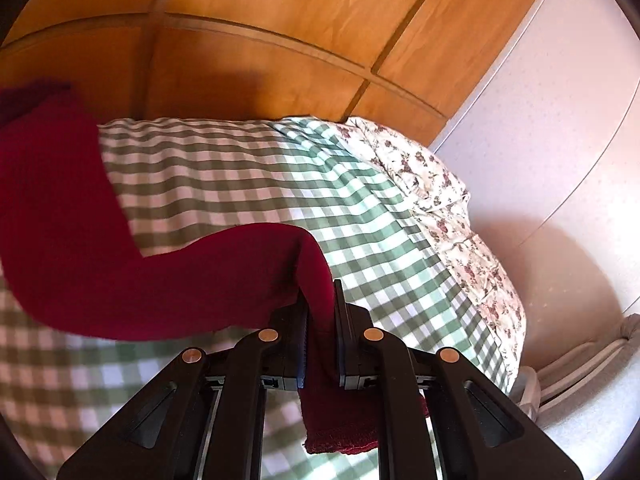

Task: Fold small clothes
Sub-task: 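Grasp the red sweater hem with the left gripper while the right gripper grasps another edge, then lift and shake the sweater out with both grippers, spreading it flat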

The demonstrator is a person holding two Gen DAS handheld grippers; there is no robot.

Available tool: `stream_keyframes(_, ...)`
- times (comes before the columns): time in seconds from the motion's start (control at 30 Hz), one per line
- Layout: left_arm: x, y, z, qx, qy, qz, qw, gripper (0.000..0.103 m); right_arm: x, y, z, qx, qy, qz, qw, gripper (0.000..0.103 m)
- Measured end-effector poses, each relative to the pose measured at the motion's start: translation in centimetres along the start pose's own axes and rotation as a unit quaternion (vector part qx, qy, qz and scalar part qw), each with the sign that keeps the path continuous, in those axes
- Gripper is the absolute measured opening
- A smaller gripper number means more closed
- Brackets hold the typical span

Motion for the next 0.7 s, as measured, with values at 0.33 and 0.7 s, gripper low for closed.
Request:
stream_keyframes(0.33,6.2,-6.9,-0.6,-0.017,-0.113,-0.018,0.9933,0.066,-4.3,-1.4,6.3,0.017,0.1,-0.019,0.995,0.061)
stream_keyframes(0.7,21.6,-19.1,4.3,-0.114,-0.402,-0.009,0.9085,0.044,-20.2,-17.4,17.7,-0.247,0.427,0.006,0.87,0.058)
Point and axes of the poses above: each gripper's, at about its wrist camera, not at the fingertips, and z roughly against the way its jaws point, x to its right, y to its top, the point moved 10 cm from there along -z, roughly the way its jaws point, and after that the axes turned 15 degrees about -z, right-handed, at the moved point
